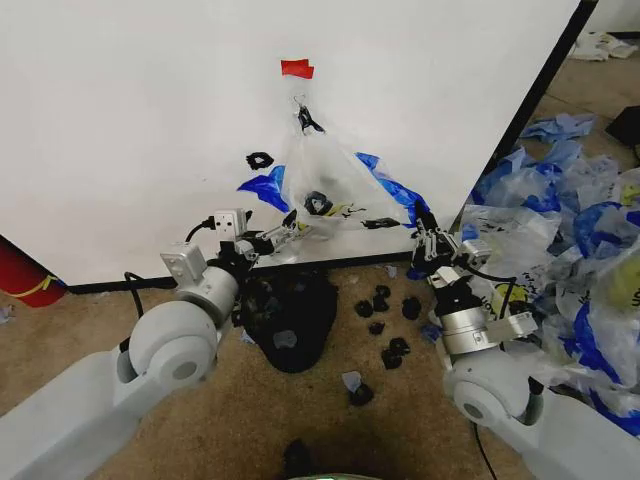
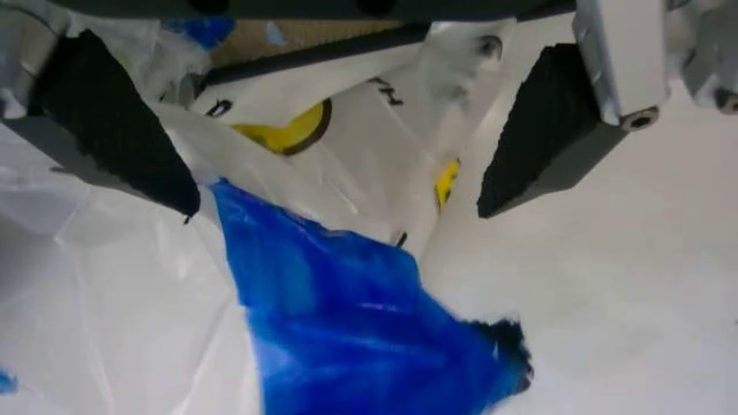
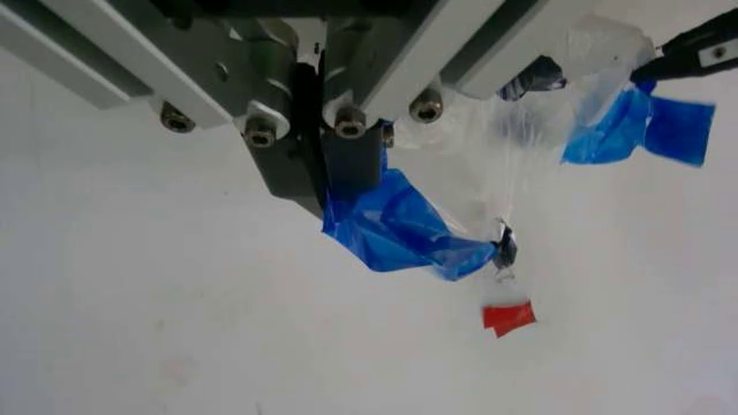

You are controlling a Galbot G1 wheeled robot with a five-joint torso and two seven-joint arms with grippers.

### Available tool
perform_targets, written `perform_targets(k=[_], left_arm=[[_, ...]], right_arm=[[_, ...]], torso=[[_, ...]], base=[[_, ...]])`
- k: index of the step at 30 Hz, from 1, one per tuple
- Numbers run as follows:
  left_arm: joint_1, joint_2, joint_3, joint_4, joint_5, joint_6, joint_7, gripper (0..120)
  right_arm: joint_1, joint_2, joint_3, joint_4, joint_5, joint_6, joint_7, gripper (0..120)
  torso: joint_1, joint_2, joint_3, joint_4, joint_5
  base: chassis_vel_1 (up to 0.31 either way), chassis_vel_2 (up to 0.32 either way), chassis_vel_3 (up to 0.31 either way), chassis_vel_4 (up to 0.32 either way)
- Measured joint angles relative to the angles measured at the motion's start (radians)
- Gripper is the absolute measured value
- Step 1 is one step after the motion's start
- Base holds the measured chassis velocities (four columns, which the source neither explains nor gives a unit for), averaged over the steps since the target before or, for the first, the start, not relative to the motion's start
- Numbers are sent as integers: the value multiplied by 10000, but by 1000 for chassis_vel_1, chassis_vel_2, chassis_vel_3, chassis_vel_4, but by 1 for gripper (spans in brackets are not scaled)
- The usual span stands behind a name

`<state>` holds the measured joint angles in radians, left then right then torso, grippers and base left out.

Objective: Pick up the garbage bag from the wall and place it over the trash bin.

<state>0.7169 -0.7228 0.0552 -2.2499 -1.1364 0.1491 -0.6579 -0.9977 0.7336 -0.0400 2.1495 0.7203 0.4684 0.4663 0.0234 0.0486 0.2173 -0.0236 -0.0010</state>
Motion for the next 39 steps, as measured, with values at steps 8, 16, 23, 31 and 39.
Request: perform_targets(k=[8,16,23,31,39], left_arm=[[-120,-124,-55,-48,-96,-17,-3,94],[-171,-444,-119,-87,-320,-11,-49,94],[-238,-639,-93,333,-321,-31,-46,89],[-344,-692,-53,643,-237,-97,18,60],[-352,-521,-33,507,-250,-102,45,29]], right_arm=[[25,23,-20,-45,-35,-19,-1,0],[96,32,-71,-96,-63,-32,-1,0],[84,42,-103,-98,-78,-38,-1,0],[12,46,-69,-156,-130,-5,-20,0],[194,52,-136,-209,-122,-4,-39,0]], torso=[[0,0,0,0,1],[0,0,0,0,1],[0,0,0,0,0],[0,0,0,0,0],[0,0,0,0,0]], base=[[0,0,0,0],[0,0,0,0],[0,0,0,0],[0,0,0,0],[0,0,0,0]])
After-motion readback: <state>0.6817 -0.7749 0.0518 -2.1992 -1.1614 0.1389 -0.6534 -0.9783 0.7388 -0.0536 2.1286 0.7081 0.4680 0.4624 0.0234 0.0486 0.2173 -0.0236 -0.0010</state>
